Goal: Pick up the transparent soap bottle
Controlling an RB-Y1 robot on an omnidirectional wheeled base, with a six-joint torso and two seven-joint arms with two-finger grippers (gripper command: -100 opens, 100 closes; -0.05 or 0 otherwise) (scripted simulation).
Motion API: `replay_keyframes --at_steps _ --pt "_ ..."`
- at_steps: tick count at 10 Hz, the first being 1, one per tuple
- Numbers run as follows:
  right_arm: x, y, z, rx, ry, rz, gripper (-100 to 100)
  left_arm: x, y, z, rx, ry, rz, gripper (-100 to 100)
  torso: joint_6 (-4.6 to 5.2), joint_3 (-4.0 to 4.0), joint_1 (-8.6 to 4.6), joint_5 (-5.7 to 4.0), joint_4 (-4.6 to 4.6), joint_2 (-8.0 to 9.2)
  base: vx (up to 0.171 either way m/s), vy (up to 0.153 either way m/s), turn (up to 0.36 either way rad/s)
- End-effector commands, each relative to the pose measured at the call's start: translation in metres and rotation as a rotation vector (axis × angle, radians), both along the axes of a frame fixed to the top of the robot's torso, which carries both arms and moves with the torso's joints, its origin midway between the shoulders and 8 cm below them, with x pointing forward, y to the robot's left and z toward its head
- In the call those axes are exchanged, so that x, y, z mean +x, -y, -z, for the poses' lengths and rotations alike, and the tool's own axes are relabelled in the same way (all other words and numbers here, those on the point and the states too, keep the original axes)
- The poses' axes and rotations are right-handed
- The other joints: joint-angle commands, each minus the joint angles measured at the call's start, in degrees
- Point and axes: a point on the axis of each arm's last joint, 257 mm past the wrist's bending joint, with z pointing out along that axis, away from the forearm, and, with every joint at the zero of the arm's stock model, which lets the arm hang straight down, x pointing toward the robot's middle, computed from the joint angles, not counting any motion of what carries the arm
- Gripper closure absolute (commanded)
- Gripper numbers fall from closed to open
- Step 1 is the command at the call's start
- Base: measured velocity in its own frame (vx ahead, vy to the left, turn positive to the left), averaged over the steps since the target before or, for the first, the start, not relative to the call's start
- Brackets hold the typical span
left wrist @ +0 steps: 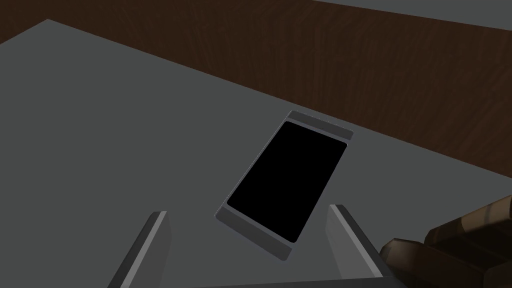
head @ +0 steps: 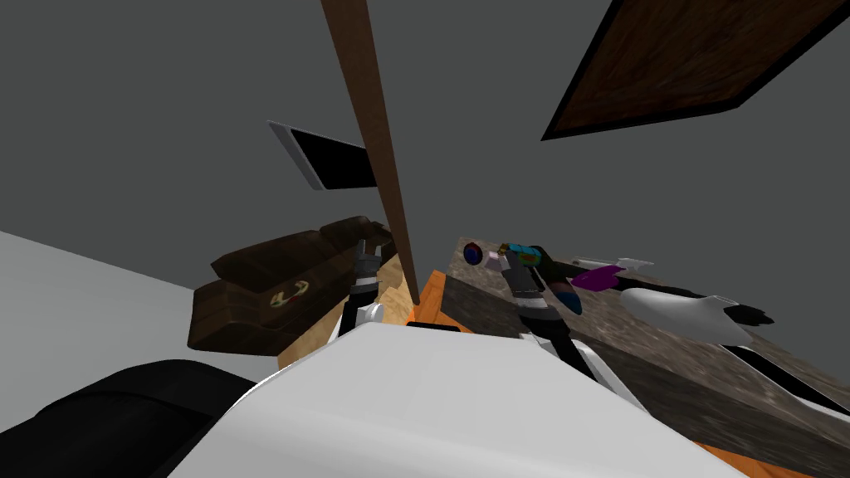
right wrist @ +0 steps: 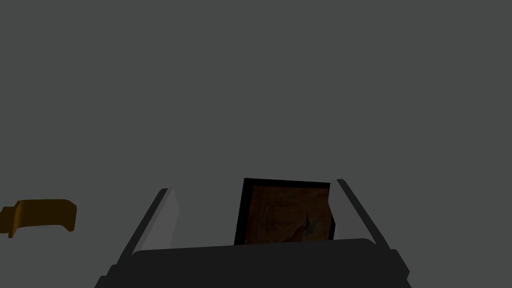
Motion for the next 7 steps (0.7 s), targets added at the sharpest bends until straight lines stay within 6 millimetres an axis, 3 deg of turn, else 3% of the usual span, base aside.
replay_keyframes --at_steps 1,2,3,4,5,6,7 --pt "0.001 0.001 0.009 -0.028 -0.033 -0.020 -100 0.000 0.000 0.000 0.000 0.000 0.000 0 0.00 0.00 0.00 0.00 0.00 0.00 -0.059 -0.015 0.003" --pt "0.001 0.005 0.029 -0.044 -0.084 -0.031 -100 0.000 0.000 0.000 0.000 0.000 0.000 0 0.00 -0.01 0.00 0.01 0.00 -0.02 -0.056 -0.025 0.012" --pt "0.001 0.004 0.029 -0.059 -0.088 -0.040 -100 0.000 0.000 0.000 0.000 0.000 0.000 0 -0.01 -0.02 -0.04 0.00 0.00 -0.04 -0.043 -0.019 0.011" --pt "0.000 0.010 0.051 -0.078 -0.142 -0.051 -100 0.000 0.000 0.000 0.000 0.000 0.000 0 0.00 -0.04 -0.02 0.00 -0.01 -0.08 -0.049 -0.021 0.019" --pt "0.000 0.010 0.051 -0.093 -0.146 -0.060 -100 0.000 0.000 0.000 0.000 0.000 0.000 0 0.00 -0.04 -0.03 -0.01 -0.01 -0.07 -0.041 -0.022 0.012" --pt "-0.003 0.017 0.073 -0.112 -0.202 -0.070 -100 0.000 0.000 0.000 0.000 0.000 0.000 0 0.00 -0.05 -0.03 0.00 -0.01 -0.10 -0.053 -0.042 0.032" --pt "-0.003 0.016 0.073 -0.130 -0.206 -0.080 -100 0.000 0.000 0.000 0.000 0.000 0.000 0 0.00 -0.03 -0.10 -0.02 -0.01 -0.06 -0.047 -0.036 0.014"
